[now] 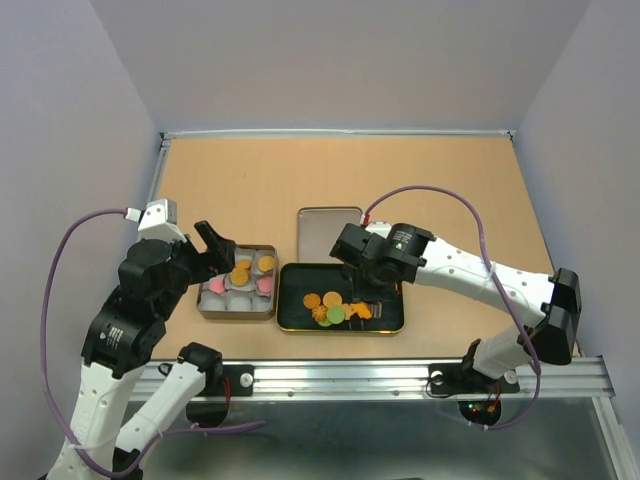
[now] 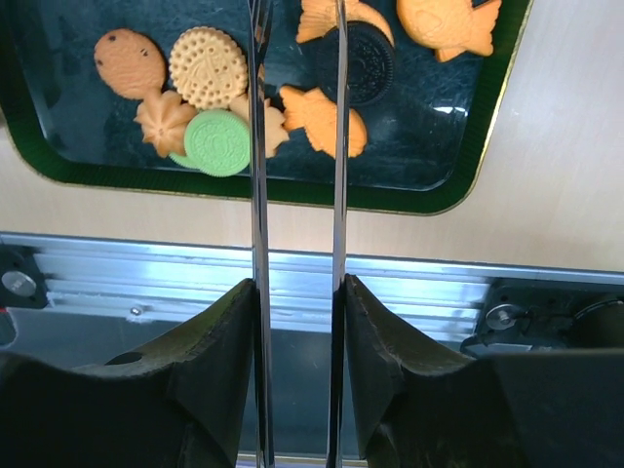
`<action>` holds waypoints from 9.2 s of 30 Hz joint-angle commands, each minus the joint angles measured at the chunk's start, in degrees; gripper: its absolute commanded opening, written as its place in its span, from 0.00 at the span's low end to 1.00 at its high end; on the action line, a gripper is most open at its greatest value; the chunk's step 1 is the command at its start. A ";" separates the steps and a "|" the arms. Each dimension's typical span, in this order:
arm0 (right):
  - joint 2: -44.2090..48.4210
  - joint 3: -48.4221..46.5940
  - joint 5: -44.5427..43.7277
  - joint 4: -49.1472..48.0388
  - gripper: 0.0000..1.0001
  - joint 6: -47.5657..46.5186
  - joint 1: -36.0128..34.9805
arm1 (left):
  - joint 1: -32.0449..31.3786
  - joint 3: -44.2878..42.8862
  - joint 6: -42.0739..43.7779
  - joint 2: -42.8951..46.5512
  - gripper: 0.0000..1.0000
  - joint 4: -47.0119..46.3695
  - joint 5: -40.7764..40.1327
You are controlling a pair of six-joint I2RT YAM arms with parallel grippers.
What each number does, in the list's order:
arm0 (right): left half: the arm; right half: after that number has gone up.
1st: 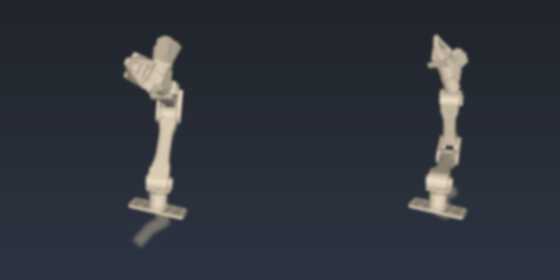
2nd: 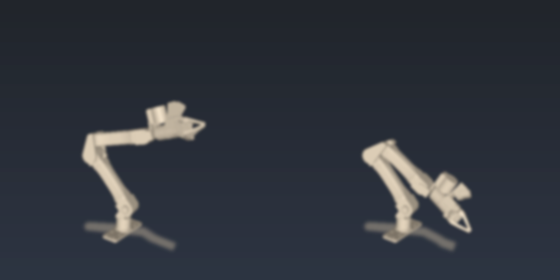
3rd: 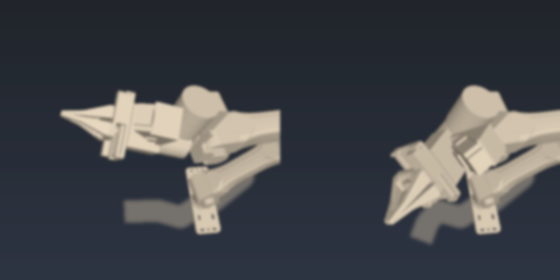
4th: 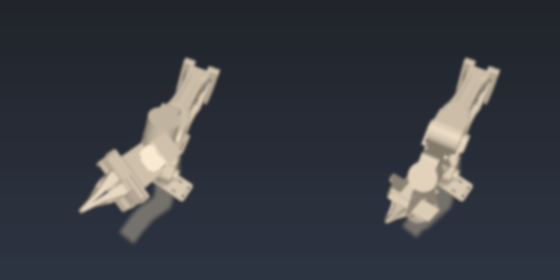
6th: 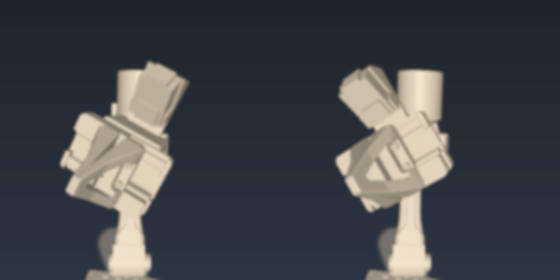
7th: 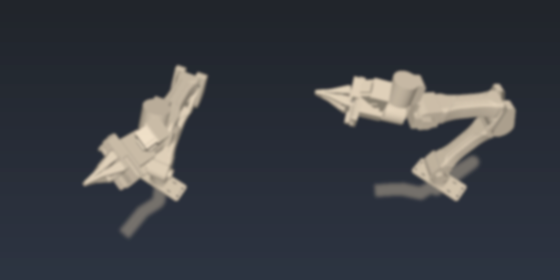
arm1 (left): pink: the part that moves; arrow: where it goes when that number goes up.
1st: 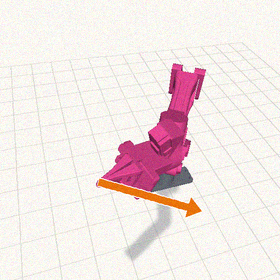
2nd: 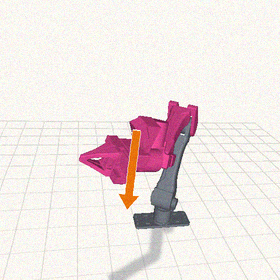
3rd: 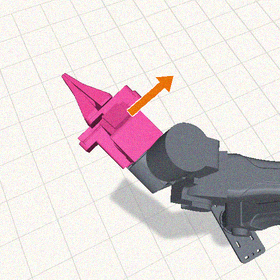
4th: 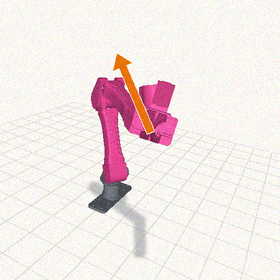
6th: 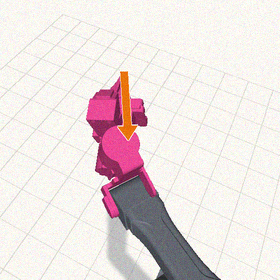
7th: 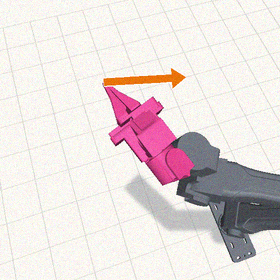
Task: Pack the cookies
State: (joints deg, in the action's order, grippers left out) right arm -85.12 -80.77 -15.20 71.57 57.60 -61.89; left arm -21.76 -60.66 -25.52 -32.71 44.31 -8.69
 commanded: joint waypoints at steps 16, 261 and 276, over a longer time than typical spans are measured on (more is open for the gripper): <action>-3.73 -5.45 -2.64 -2.31 0.49 -4.69 2.30 | -0.21 -2.26 2.23 -0.78 0.99 -0.28 -2.03; -33.09 -46.93 19.42 -7.06 0.29 -14.71 -11.32 | -0.21 -6.22 7.24 0.10 0.99 3.67 -8.01; -32.57 -46.06 16.61 -6.97 0.58 -14.89 -11.32 | -0.30 -6.05 7.41 -0.69 0.99 2.88 -7.84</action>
State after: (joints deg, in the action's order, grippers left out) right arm -119.48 -124.95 3.11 66.67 43.46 -73.10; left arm -21.76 -67.09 -19.07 -32.60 48.93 -15.73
